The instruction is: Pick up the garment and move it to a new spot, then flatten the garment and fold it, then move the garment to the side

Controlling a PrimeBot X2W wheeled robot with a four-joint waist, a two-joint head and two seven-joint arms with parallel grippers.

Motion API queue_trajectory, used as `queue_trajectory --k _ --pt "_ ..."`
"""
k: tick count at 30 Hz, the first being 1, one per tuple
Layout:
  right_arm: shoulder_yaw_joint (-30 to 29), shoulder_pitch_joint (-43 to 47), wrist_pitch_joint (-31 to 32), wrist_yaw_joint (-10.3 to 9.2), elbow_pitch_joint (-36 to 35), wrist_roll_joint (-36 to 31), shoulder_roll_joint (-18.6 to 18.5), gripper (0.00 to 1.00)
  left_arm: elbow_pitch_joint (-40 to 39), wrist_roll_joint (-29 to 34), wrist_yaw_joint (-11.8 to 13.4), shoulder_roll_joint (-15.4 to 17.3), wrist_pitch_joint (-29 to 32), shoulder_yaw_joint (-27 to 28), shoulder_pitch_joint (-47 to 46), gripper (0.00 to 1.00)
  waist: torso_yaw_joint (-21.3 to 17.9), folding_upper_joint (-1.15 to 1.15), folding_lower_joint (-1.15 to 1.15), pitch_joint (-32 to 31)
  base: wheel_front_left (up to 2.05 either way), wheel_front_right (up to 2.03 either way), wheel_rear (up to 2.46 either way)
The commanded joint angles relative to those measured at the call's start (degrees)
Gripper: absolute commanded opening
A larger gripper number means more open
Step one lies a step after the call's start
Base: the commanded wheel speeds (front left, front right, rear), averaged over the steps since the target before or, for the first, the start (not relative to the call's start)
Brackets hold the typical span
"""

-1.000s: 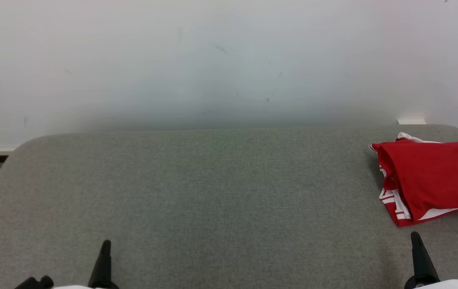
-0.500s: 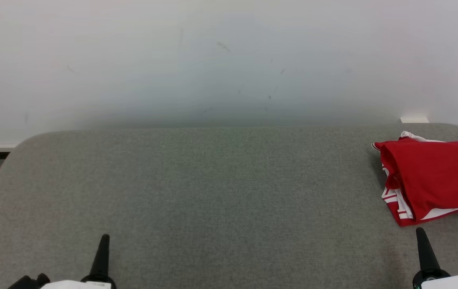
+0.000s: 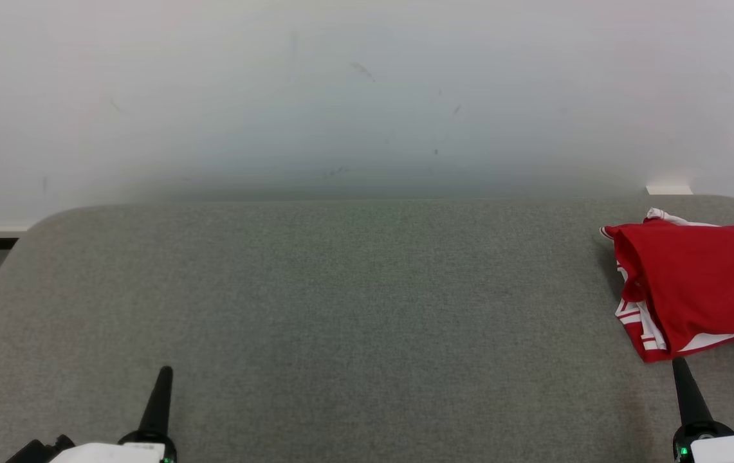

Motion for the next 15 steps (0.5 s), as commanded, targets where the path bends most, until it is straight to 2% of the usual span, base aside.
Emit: queue_trajectory --k 1,15 --pt "-0.52 -1.17 0.42 -0.07 -0.57 1.41 0.0 0.0 -0.52 -1.48 -0.35 0.42 0.38 0.28 -1.2 0.0 0.04 0.0 0.0 0.05 0.0 0.0 0.0" --pt "-1.68 -1.7 2.29 -0.09 -0.74 7.02 0.04 0.0 -0.52 -8.0 -0.61 0.47 2.16 1.02 -1.91 0.0 0.39 0.0 0.0 0.54 0.0 0.0 0.0"
